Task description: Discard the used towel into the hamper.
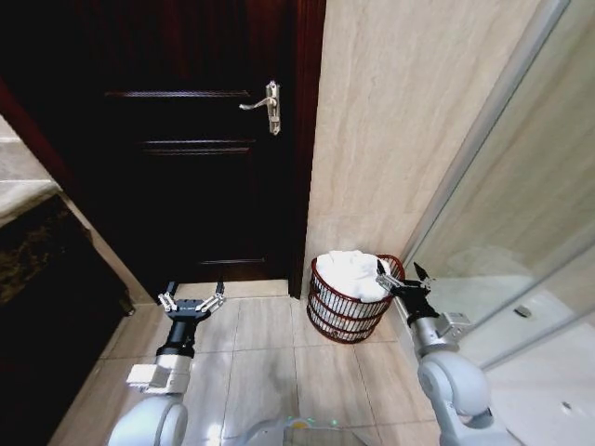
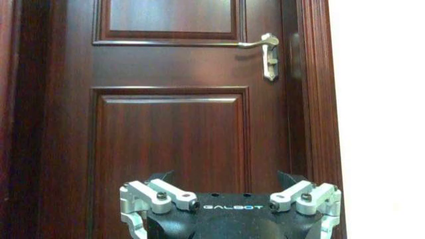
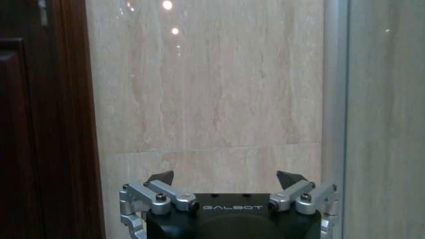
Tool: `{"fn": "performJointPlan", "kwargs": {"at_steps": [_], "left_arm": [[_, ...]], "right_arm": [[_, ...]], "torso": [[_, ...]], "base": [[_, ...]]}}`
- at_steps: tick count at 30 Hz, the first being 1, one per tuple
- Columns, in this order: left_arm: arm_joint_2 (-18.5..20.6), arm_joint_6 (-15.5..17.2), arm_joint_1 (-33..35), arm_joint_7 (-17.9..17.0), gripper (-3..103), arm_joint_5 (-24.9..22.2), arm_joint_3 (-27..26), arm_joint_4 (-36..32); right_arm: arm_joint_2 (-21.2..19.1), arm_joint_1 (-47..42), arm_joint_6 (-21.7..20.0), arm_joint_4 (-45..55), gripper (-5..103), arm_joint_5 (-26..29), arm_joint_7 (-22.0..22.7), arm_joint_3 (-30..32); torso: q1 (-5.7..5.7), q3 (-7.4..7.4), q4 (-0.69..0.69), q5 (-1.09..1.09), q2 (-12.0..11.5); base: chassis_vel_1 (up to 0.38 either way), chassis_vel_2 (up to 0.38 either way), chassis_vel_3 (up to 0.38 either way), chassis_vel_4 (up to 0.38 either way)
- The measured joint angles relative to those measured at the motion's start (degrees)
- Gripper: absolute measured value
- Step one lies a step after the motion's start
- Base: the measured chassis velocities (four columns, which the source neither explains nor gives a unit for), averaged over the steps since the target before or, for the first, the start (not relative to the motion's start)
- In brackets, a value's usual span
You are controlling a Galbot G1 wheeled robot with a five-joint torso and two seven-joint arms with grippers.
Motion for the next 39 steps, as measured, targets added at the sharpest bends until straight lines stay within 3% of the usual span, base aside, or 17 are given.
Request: {"fn": "performJointPlan", "kwargs": {"at_steps": [10, 28, 39], "left_arm": [[0.47, -0.04, -0.83, 0.3, 100, -0.09, 0.05, 0.72], [0.23, -0.38, -1.15, 0.12, 100, -0.22, 0.09, 0.76], [-0.2, 1.3, -1.13, -0.72, 100, -0.17, -0.09, -0.26]], "right_arm": [[0.18, 0.29, -2.43, 0.07, 100, -0.1, 1.34, -0.95], [-0.04, 0.89, -2.92, -0.76, 100, 0.04, 2.15, -1.37], [-0.25, 0.61, -2.77, -0.39, 100, 0.76, 3.07, -0.89]], "torso": [[-0.05, -0.09, 0.0, 0.0, -0.12], [-0.08, -0.16, 0.0, 0.01, -0.23], [0.2, 0.22, -0.01, 0.0, 0.45]], "base": [[-0.084, 0.091, 0.091, -0.079], [-0.046, 0.042, 0.043, -0.041], [-0.016, 0.013, 0.017, -0.005]]}}
